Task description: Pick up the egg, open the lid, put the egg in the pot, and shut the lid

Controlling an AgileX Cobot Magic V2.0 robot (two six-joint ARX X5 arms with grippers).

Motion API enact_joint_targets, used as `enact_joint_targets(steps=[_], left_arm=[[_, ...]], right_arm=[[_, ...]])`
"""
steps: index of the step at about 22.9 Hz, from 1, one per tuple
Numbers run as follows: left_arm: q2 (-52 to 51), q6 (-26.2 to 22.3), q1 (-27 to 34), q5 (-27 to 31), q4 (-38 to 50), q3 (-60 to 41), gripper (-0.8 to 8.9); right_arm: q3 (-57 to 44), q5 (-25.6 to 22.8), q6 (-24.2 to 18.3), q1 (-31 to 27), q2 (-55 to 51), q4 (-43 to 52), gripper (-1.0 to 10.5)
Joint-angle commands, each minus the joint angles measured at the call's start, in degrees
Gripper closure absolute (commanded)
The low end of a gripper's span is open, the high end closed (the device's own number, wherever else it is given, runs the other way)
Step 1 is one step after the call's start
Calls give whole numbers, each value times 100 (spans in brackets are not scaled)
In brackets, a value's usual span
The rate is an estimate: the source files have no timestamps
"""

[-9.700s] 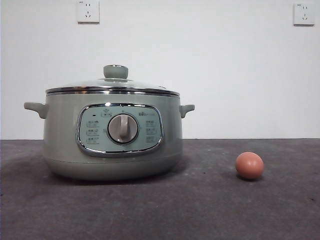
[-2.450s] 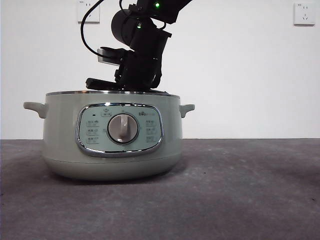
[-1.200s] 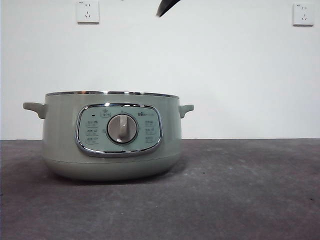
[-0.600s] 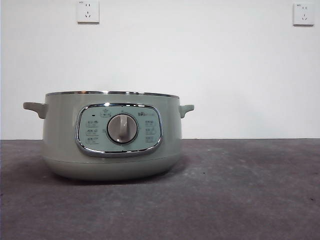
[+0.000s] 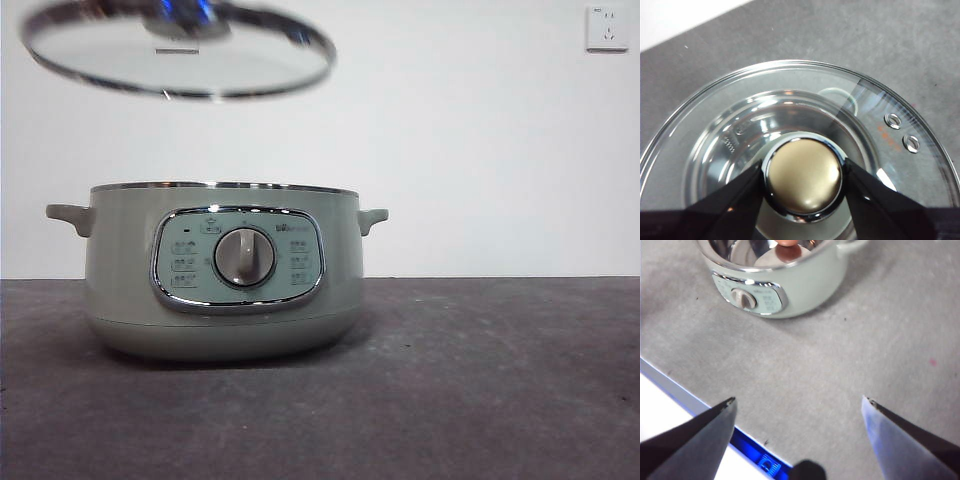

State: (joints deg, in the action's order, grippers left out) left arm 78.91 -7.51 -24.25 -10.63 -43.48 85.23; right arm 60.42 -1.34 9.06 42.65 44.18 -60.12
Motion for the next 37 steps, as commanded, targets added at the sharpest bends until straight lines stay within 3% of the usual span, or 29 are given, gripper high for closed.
enact_joint_targets(steps=[1,9,33,36,37], left_arm=[[258,-63,-24,-28,540,24,821],[1126,-63,-17,17,911,24,821],[1486,-15,4,15,920,-494,821],[1486,50,4,13,850,-494,803],[1484,79,4,11,852,-494,751]], right_arm=[[-131,-160,302,4,-284,-48,520],[-138,-710,450,7,-852,-675,520],[-138,-859,452,7,-885,-737,520],[-138,-859,452,7,-885,-717,520],[-138,-859,455,7,-885,-719,520]])
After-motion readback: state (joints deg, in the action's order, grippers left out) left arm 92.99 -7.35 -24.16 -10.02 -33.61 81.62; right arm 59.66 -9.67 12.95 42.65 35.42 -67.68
